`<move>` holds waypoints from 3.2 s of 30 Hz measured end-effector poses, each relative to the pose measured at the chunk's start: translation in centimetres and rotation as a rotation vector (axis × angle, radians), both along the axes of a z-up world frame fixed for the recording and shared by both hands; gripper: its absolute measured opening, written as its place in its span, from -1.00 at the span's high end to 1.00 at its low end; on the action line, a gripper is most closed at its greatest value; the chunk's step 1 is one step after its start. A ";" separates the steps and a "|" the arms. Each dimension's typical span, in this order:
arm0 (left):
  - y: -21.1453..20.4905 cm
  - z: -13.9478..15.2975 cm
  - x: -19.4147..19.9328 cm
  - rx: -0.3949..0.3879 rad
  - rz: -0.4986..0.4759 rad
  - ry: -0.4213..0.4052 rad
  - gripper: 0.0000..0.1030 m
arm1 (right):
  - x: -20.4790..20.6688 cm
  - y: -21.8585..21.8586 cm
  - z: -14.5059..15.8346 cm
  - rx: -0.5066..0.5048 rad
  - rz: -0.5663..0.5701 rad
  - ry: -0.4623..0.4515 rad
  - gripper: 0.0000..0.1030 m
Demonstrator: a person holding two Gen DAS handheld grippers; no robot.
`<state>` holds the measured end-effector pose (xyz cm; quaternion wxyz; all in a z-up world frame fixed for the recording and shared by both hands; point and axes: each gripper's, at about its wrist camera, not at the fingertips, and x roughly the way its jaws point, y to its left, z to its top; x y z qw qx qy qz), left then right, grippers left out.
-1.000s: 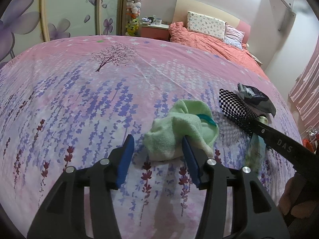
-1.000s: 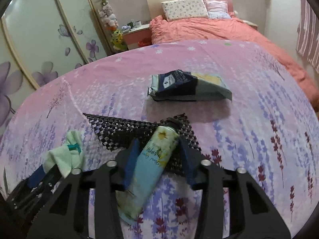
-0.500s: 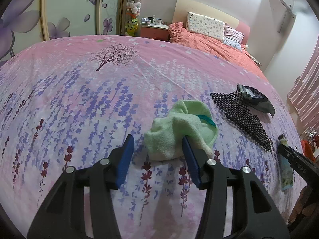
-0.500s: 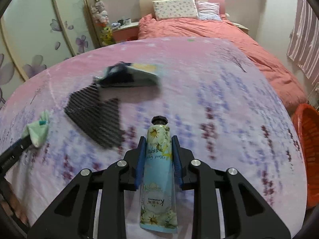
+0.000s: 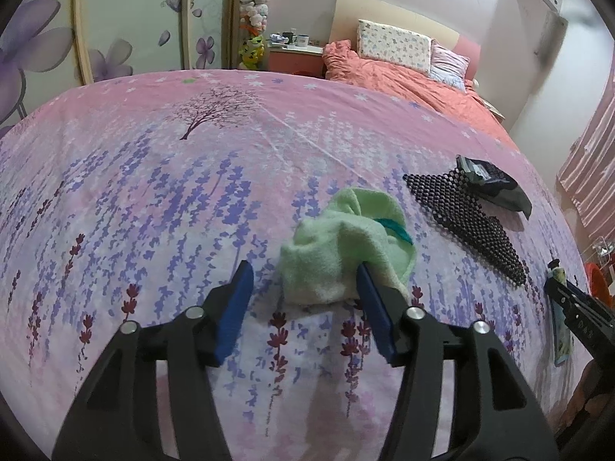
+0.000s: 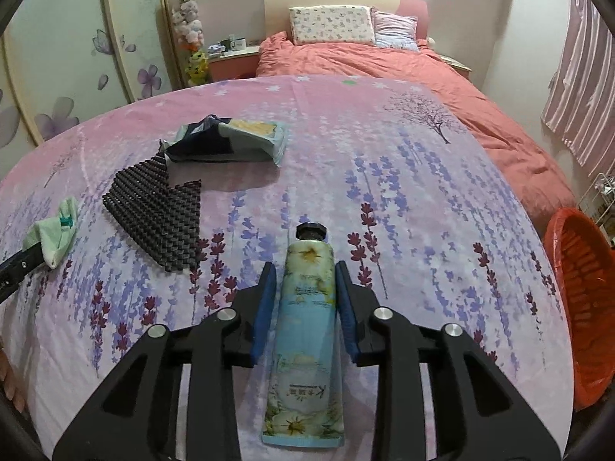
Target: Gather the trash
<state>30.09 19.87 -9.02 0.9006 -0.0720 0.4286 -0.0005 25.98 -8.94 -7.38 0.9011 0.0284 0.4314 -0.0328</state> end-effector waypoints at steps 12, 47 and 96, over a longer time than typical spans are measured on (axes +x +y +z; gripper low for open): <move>-0.9 0.5 -1.6 0.014 -0.057 -0.050 -0.80 | 0.2 -1.0 0.0 0.021 -0.007 0.002 0.23; -2.8 -1.0 2.3 0.143 -0.090 0.072 -0.94 | 0.8 -1.9 -1.0 0.017 -0.020 0.056 -0.96; -2.8 -1.0 2.3 0.143 -0.089 0.072 -0.94 | 0.8 -2.0 -0.9 0.017 -0.020 0.057 -0.96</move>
